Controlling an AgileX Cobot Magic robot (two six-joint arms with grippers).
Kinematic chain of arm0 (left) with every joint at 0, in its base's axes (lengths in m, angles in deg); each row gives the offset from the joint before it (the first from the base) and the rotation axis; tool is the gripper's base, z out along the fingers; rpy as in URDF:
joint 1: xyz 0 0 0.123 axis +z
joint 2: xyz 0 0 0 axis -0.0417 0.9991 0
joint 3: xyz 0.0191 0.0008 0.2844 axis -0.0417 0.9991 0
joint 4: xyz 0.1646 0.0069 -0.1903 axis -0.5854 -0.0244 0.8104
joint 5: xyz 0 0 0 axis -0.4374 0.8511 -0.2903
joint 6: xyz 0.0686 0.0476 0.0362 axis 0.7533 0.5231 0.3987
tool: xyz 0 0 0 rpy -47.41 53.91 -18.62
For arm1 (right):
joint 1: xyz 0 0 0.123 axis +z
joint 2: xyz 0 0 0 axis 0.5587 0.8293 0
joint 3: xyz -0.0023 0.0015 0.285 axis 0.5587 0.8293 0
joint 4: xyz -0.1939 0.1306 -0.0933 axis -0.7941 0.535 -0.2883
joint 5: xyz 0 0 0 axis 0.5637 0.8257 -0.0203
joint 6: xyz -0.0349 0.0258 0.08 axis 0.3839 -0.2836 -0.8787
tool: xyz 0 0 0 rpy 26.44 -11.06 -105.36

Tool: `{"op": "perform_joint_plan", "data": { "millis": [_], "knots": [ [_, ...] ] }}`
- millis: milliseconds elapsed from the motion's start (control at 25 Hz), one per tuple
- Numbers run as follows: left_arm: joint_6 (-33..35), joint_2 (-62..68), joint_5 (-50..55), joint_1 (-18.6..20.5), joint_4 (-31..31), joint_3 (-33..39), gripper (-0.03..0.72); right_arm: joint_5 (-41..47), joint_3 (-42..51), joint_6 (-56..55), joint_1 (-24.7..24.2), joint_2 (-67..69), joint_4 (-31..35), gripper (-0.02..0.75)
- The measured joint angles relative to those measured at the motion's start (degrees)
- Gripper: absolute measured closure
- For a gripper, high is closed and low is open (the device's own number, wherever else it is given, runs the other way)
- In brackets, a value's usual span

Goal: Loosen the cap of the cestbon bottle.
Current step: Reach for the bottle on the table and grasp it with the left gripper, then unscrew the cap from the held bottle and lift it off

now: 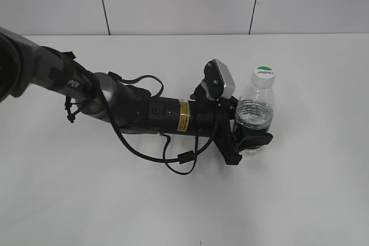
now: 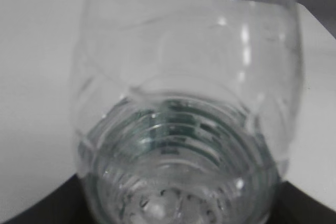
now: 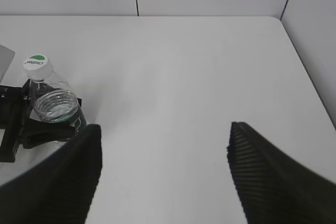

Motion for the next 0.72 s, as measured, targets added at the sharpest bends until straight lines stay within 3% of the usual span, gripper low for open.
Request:
{"op": "perform_joint_plan", "data": {
  "millis": [240,720],
  "knots": [
    [0.0,0.0,0.0,0.0,0.0,0.0,0.278,0.9,-10.8,-0.1,0.0,18.7,0.2,0.179],
    [0.0,0.0,-0.1,0.0,0.0,0.0,0.279,16.0,-30.9,-0.2,-0.1,47.4,0.9,0.182]
  ]
}}
